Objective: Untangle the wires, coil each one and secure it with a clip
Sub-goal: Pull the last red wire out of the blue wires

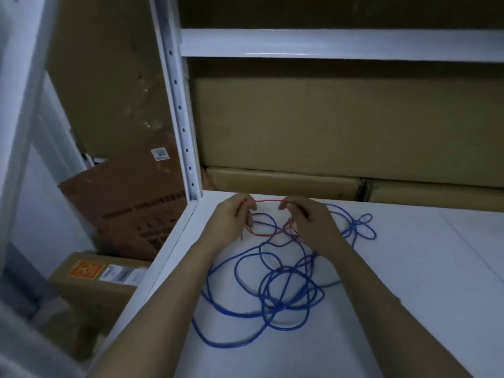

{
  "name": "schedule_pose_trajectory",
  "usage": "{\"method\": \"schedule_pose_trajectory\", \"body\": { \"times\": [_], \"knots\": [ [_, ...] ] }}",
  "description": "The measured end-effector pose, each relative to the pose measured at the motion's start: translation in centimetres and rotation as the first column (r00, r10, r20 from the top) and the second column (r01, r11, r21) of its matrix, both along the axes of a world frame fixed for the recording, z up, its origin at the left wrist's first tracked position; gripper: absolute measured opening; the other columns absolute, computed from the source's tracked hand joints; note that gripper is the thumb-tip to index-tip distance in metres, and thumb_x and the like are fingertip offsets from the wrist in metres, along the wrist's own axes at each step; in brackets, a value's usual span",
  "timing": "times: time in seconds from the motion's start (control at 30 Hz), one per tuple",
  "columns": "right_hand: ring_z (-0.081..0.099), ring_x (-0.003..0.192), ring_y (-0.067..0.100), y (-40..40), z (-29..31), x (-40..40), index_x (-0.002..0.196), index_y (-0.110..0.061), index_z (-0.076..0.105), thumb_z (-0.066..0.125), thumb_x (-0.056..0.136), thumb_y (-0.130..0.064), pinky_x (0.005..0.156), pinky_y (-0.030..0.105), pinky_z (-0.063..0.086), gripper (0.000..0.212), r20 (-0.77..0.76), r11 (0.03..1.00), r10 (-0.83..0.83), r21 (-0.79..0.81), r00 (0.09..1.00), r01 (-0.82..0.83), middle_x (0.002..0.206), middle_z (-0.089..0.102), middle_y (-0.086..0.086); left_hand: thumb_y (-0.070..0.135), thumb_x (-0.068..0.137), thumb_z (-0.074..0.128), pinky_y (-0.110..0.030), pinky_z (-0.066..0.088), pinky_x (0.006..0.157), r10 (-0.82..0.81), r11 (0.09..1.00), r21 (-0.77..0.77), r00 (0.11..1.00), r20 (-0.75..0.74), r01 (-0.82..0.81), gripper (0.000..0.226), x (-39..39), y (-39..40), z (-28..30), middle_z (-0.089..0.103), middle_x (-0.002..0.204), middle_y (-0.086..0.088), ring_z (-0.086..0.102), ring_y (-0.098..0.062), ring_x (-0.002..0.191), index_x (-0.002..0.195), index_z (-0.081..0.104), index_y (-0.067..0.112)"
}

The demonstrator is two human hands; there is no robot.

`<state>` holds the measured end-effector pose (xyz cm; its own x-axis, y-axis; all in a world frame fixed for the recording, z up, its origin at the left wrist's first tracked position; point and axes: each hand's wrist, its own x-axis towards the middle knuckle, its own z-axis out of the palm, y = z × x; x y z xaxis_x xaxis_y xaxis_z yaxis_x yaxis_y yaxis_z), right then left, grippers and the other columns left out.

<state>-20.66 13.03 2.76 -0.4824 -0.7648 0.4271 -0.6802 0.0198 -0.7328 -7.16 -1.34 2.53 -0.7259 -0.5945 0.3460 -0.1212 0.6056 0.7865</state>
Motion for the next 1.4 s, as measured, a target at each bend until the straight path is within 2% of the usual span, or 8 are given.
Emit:
{"method": "schedule_pose_trajectory", "body": {
  "times": [0.4, 0.57, 0.67, 0.77, 0.93, 1.13, 1.23, 1.4],
  "knots": [
    [0.058, 0.075, 0.024, 3.3, 1.9, -4.1, 0.093, -0.004, 0.071, 0.049, 0.092, -0.008, 0.065, 0.028, 0.042, 0.023, -0.372, 0.869, -0.491, -0.272, 0.788, 0.413, 0.083, 0.070, 0.011, 0.028, 0.098, 0.052, -0.028, 0.046, 0.069, 0.052, 0.980, -0.197, 0.992, 0.119, -0.028, 0.022, -0.2, 0.5, 4.0, 0.063, 0.079, 0.006, 0.059, -0.012, 0.077, 0.089, 0.069, 0.019],
    [0.044, 0.124, 0.033, 1.6, 2.6, -3.4, 0.137, -0.019, 0.047, 0.047, 0.097, -0.029, 0.103, 0.043, 0.036, 0.041, -0.452, 0.801, -0.250, 0.400, 0.856, 0.445, 0.130, 0.055, 0.010, 0.030, 0.099, 0.049, -0.031, 0.047, 0.070, 0.042, 0.984, -0.175, 0.986, 0.161, -0.013, 0.024, -0.7, 0.9, 4.4, 0.064, 0.070, 0.009, 0.060, -0.011, 0.069, 0.084, 0.066, 0.022],
    [0.023, 0.141, 0.026, 0.5, 3.6, -0.4, 0.151, -0.027, 0.022, 0.051, 0.097, -0.035, 0.115, 0.042, 0.018, 0.061, -0.235, 0.905, -0.067, 0.396, 0.970, 0.158, 0.152, 0.031, 0.003, 0.031, 0.098, 0.052, -0.033, 0.049, 0.071, -0.005, 0.987, -0.155, 0.988, 0.155, 0.030, 0.020, -1.2, 1.5, 4.2, 0.065, 0.067, 0.009, 0.063, -0.014, 0.069, 0.083, 0.065, 0.028],
    [0.045, 0.126, 0.016, -0.2, 3.6, 0.9, 0.137, -0.019, 0.046, 0.050, 0.099, -0.028, 0.097, 0.027, 0.036, 0.039, 0.003, 0.952, 0.091, 0.292, 0.996, -0.088, 0.132, 0.053, 0.000, 0.029, 0.097, 0.055, -0.033, 0.050, 0.066, -0.041, 0.989, -0.134, 0.991, 0.129, 0.058, 0.021, -1.3, 1.8, 3.9, 0.066, 0.066, 0.004, 0.062, -0.014, 0.064, 0.078, 0.064, 0.031],
    [0.050, 0.055, -0.006, 0.4, 3.2, 0.2, 0.098, -0.006, 0.069, 0.048, 0.100, -0.016, 0.056, 0.011, 0.034, 0.023, -0.004, 0.997, 0.005, 0.072, 1.000, -0.004, 0.056, 0.052, -0.016, 0.026, 0.096, 0.057, -0.018, 0.042, 0.054, -0.128, 0.991, 0.048, 0.991, 0.028, 0.126, 0.018, -0.4, 1.9, 3.8, 0.053, 0.053, 0.010, 0.048, -0.002, 0.049, 0.081, 0.068, 0.024],
    [0.055, 0.067, 0.015, 0.4, 2.4, -0.7, 0.098, -0.005, 0.070, 0.050, 0.099, -0.015, 0.061, 0.023, 0.040, 0.023, -0.011, 0.980, -0.194, -0.053, 0.981, 0.193, 0.076, 0.065, 0.007, 0.063, 0.091, 0.043, -0.025, 0.044, 0.076, -0.129, 0.960, 0.253, 0.992, 0.017, 0.120, 0.058, 0.4, 1.5, 3.0, 0.059, 0.078, 0.006, 0.052, -0.003, 0.069, 0.096, 0.068, 0.011],
    [0.044, 0.055, 0.016, 0.2, 2.4, -1.1, 0.089, -0.009, 0.067, 0.048, 0.100, -0.017, 0.055, 0.029, 0.030, 0.023, -0.002, 0.965, -0.260, -0.043, 0.966, 0.260, 0.058, 0.053, 0.004, 0.025, 0.101, 0.045, -0.014, 0.047, 0.078, -0.150, 0.970, 0.200, 0.988, 0.031, 0.141, 0.019, 0.1, 1.6, 3.0, 0.063, 0.090, 0.009, 0.057, 0.003, 0.079, 0.105, 0.064, 0.022],
    [0.047, 0.056, 0.022, 0.7, 2.3, -2.6, 0.103, -0.008, 0.069, 0.047, 0.101, -0.021, 0.054, 0.030, 0.031, 0.026, 0.027, 0.944, -0.325, -0.049, 0.945, 0.326, 0.062, 0.057, 0.013, 0.008, 0.100, 0.045, -0.020, 0.056, 0.061, 0.077, 0.906, 0.423, 0.982, -0.172, 0.003, 0.019, -0.8, 1.3, 3.0, 0.068, 0.082, -0.008, 0.065, -0.011, 0.073, 0.106, 0.063, 0.001]
  ]
}}
